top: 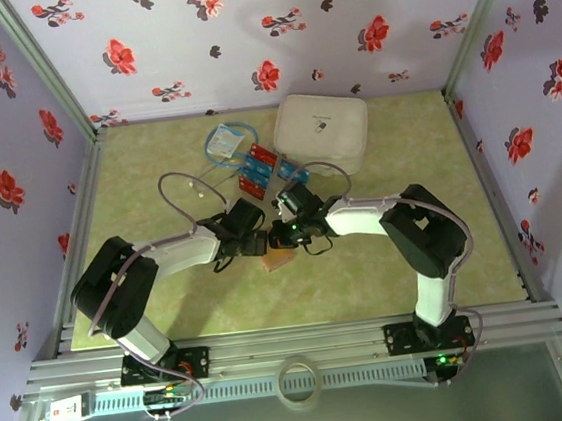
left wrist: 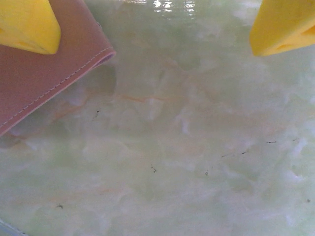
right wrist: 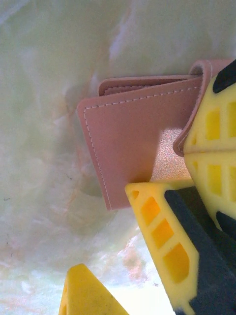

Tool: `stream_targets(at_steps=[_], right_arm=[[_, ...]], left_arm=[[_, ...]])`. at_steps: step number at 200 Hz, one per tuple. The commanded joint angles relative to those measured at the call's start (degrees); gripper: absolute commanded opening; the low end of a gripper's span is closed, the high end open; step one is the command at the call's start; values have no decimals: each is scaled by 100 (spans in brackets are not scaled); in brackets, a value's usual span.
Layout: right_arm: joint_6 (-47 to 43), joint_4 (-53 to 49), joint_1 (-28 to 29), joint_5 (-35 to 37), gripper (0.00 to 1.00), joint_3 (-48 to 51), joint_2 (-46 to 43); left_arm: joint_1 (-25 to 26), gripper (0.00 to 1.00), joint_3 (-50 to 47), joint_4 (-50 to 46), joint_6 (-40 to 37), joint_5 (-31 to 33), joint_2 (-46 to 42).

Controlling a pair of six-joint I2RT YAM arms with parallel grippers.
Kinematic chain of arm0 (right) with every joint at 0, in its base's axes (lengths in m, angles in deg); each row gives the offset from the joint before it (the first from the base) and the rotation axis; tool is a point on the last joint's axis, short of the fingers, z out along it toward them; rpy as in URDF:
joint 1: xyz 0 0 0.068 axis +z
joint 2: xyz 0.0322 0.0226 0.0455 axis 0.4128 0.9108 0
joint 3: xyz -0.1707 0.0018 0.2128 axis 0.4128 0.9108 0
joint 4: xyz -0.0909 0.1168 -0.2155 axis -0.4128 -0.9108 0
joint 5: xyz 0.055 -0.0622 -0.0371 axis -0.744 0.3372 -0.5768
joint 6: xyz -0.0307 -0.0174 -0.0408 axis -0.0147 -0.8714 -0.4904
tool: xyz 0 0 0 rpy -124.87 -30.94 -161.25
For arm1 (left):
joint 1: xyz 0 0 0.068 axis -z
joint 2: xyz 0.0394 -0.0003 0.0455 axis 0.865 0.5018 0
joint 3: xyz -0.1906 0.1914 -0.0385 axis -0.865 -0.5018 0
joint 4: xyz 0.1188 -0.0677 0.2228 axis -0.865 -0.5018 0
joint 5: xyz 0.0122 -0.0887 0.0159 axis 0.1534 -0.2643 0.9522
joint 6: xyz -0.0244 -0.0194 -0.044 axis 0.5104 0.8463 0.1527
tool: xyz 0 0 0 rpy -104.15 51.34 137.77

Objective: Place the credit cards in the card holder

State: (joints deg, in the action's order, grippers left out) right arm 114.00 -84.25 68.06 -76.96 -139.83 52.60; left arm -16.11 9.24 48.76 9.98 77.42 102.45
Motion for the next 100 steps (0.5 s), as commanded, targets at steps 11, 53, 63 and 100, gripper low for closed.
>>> stream_targets(at_steps=[11,53,63,100], right_arm=[[139,-887,-149,584,0,-37,578],[201,-1008,-250,494,0,12,720],[248,-901,-263,428,0,61,675],[324,-840,-264,280,1,19,286]], left_arm=[[86,100,-178,-289,-132,90,235],[84,100,-211,-272,-140,89,219],[80,100,-209,-274,-140,94,210],[79,100,-165,-298,-136,95,167]])
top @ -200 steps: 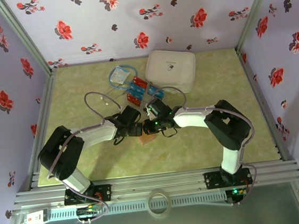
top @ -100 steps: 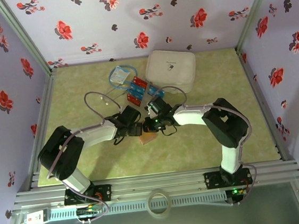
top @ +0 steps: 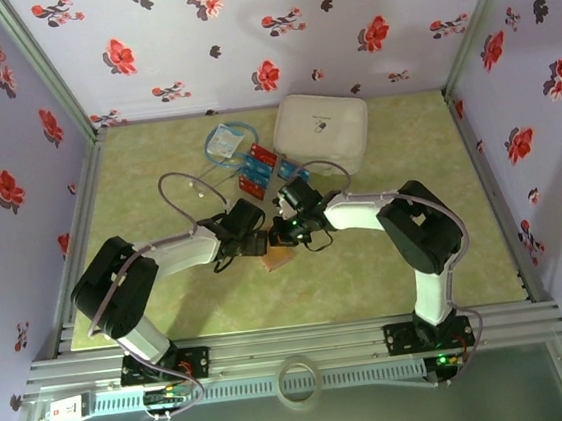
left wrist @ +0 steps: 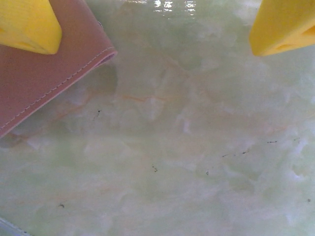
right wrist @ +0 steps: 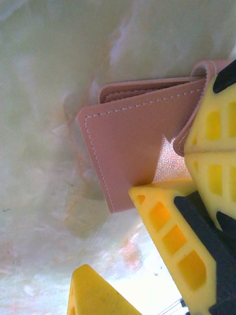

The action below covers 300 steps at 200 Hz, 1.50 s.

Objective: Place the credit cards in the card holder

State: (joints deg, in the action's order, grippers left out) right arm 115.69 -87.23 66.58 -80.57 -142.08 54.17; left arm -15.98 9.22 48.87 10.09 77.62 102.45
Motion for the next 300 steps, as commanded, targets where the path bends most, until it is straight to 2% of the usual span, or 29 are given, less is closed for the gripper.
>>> stream_targets(at_steps=[1,49,73,92,115,135,169,183,206,223,247,276,300], right_arm=[[160,-544,-119,639,2,246,119],[293,-697,-115,786,48,314,-884],[289,-937,-124,1158,80,359,-1559],[180,-1160,-150,1434,99,359,-2061],[-119,-1442,-159,1924,99,376,-2697],[-408,-1558,-159,2742,100,525,-3345],[-678,-1769,-269,5377,99,948,-4474],[-746,-1567,-551,6063,99,1273,-4780],[-663,-1228,-1245,6419,99,1692,-5046],[-803,-464,-1785,6391,99,2118,-5136],[-1024,218,-2283,6698,99,2396,-4898],[-1843,1176,-2486,7340,99,2544,-4080],[-2448,1842,-2632,7616,99,2655,-3465]], left_arm=[[66,100,-160,-309,-144,71,157],[13,100,197,-491,-201,0,-143],[-69,100,514,-636,-295,-82,-400],[-148,100,752,-763,-407,-91,-677],[-305,100,900,-806,-503,-117,-1200],[-522,100,873,-706,-564,-109,-1779],[-1129,100,329,-70,-701,257,-2874],[-1311,100,-54,451,-1092,521,-3268],[-1496,100,-637,1298,-1953,1166,-3767],[-1752,100,-925,1716,-2479,1440,-3927],[-2319,100,-1383,2219,-2704,1433,-3966],[-2873,100,-2419,3890,-3378,1340,-3798],[-3304,100,-2850,4938,-3397,1202,-3265]])
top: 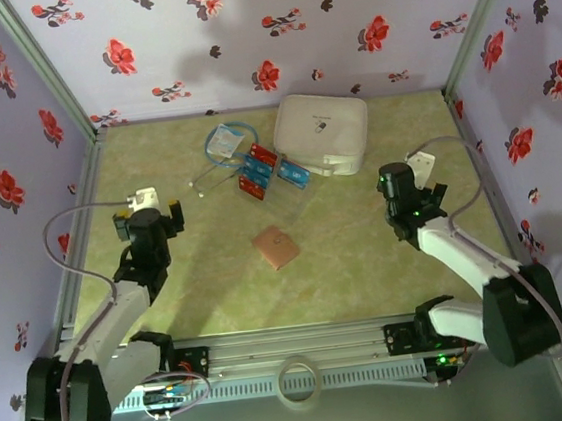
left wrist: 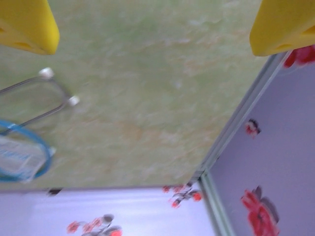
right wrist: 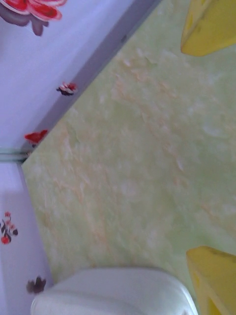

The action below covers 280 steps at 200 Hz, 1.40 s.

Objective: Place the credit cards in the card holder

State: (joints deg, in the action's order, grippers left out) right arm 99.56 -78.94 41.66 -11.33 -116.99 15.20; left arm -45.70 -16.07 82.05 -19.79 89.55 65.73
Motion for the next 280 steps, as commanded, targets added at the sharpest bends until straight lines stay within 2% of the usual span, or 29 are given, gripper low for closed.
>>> stream_targets(at_steps=[1,16,29,69,108,123,142,154,158,168,176,185,199,214,231,247,280], right_arm=[[-874,1033,-147,687,99,151,443],[-1134,1435,-258,696,99,216,633],[-1263,1794,-358,526,99,334,749],[-1973,4158,-486,-200,99,1307,1160],[-2259,6452,-585,-672,99,2072,1859],[-2125,6009,-683,-1007,99,2041,1642],[-1799,5783,-1141,-1949,99,1931,1802],[-1809,6296,-1282,-2038,99,1802,2311],[-1776,6047,-1300,-2084,99,1681,2265],[-1524,4596,-1425,-2309,99,1258,1952],[-1501,4907,-1605,-2636,99,1363,2034],[-1549,5364,-1605,-2600,99,1467,2162],[-1509,4847,-1603,-2616,99,1382,1946],[-1580,5240,-1588,-2620,99,1475,2071],[-1554,4892,-1578,-2635,99,1394,1975],[-1580,5085,-1578,-2626,99,1410,2063],[-1527,4820,-1632,-2798,99,1284,2068]], left_arm=[[-347,100,-324,1642,-403,-5,448],[-598,100,-302,1963,-362,-342,924],[-719,100,-324,2510,-377,-396,1406],[-879,100,-365,3526,-189,-589,2499],[-974,100,-395,3935,-276,-1175,2971],[-982,100,-359,4029,-397,-1447,3160],[-1119,100,-237,3712,-323,-1750,3118],[-1207,100,-176,3592,-280,-1933,3117],[-1236,100,-142,3514,-253,-1989,3112],[-1334,100,-102,3428,-207,-2185,3116],[-1400,100,-81,3379,-166,-2295,3109],[-1417,100,-73,3378,-165,-2330,3111],[-1417,100,-81,3386,-168,-2330,3106],[-1417,100,-81,3387,-170,-2330,3106],[-1417,100,-76,3383,-170,-2330,3113],[-1417,100,-81,3395,-169,-2323,3116],[-1417,100,-72,3371,-162,-2339,3112]])
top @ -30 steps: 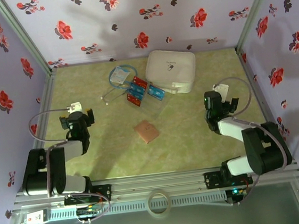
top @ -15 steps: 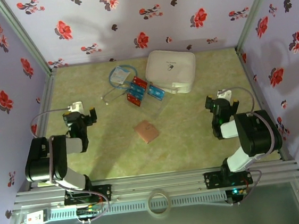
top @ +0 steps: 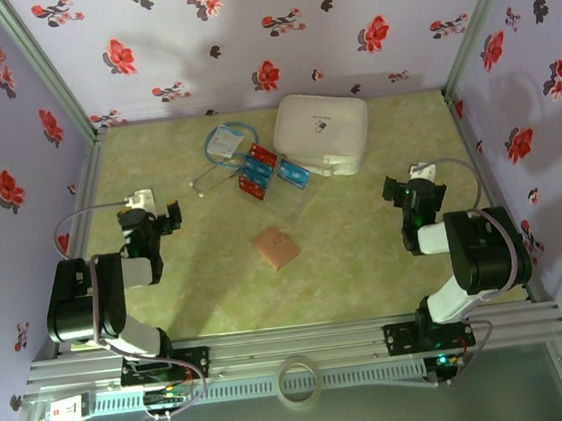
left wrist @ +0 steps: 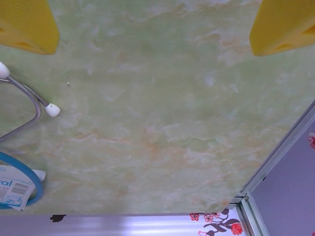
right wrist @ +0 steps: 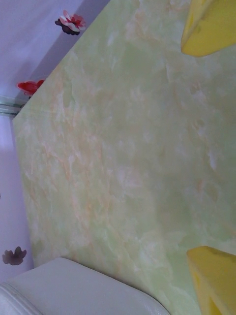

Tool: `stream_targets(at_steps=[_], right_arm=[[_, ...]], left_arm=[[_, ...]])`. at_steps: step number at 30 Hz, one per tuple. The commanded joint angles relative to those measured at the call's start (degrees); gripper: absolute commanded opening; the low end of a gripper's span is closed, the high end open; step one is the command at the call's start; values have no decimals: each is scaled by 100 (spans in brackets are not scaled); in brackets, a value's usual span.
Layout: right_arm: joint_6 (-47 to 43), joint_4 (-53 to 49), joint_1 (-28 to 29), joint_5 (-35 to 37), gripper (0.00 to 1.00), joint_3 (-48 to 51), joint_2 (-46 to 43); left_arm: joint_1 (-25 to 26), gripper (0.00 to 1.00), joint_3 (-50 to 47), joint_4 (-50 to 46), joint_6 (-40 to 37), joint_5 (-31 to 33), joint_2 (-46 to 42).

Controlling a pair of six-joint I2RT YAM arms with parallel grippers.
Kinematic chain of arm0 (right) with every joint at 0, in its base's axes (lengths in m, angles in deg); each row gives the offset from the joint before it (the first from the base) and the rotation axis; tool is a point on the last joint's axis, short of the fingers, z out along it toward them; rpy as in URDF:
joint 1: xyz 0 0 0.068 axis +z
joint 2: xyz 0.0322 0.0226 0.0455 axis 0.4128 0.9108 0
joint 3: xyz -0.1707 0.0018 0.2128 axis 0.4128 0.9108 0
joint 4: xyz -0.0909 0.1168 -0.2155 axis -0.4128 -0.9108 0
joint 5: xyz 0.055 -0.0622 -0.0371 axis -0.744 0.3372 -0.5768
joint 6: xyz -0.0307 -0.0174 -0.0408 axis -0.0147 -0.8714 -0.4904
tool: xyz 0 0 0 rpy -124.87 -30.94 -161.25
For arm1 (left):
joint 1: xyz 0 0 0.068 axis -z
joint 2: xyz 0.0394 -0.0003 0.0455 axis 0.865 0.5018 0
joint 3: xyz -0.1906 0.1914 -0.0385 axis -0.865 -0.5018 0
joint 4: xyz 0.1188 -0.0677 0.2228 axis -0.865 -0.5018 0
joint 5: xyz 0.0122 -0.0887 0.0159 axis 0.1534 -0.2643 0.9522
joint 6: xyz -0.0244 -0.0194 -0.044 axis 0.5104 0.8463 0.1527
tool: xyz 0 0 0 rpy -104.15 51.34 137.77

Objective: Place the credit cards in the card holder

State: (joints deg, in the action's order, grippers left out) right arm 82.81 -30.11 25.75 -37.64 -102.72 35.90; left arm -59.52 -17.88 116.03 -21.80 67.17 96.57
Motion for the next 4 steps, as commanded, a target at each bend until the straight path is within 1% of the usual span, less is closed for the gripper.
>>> stream_targets(at_steps=[1,3,4], right_arm=[[142,-57,-45,-171,99,-136,-4],[107,133,-40,-184,99,-11,-70],[127,196,-40,-125,99,41,-83]], left_arm=[[-36,100,109,-24,36,-101,26],[-36,100,79,23,19,-104,23],[-36,100,26,127,-24,-205,10]])
